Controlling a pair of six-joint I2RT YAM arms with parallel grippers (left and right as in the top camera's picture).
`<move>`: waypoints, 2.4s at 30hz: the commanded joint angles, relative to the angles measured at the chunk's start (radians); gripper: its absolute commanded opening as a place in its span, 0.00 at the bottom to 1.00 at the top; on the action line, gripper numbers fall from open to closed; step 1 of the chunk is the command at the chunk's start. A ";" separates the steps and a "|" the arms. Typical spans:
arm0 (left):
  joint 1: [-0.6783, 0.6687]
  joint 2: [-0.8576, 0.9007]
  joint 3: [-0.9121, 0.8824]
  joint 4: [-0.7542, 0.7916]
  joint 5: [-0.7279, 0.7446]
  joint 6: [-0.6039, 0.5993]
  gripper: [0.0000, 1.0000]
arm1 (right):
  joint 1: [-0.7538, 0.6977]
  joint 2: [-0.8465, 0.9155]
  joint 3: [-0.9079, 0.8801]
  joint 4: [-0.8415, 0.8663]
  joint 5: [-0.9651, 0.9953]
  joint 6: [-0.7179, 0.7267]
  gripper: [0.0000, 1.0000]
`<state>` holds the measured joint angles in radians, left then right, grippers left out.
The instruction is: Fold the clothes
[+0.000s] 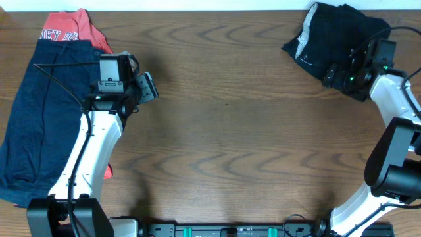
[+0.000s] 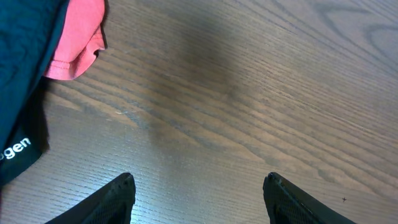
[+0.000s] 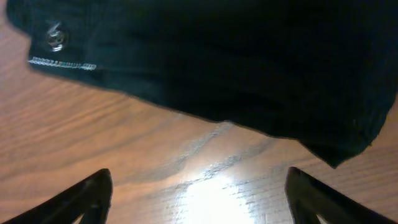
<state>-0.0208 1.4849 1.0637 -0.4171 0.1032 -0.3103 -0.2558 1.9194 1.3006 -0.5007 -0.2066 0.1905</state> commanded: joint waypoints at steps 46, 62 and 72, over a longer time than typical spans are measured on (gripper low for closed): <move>0.003 0.010 -0.014 -0.004 -0.011 0.009 0.68 | -0.159 0.066 -0.203 0.524 -0.124 0.079 0.57; 0.003 0.010 -0.014 -0.004 -0.010 0.009 0.68 | -0.189 0.050 -0.203 0.280 -0.438 0.206 0.58; 0.002 0.010 -0.014 -0.005 -0.010 0.008 0.68 | -0.162 0.051 -0.203 0.359 -0.359 0.303 0.57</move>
<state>-0.0208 1.4849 1.0637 -0.4191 0.1036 -0.3103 -0.4313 1.9755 1.0985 -0.1646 -0.5900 0.4370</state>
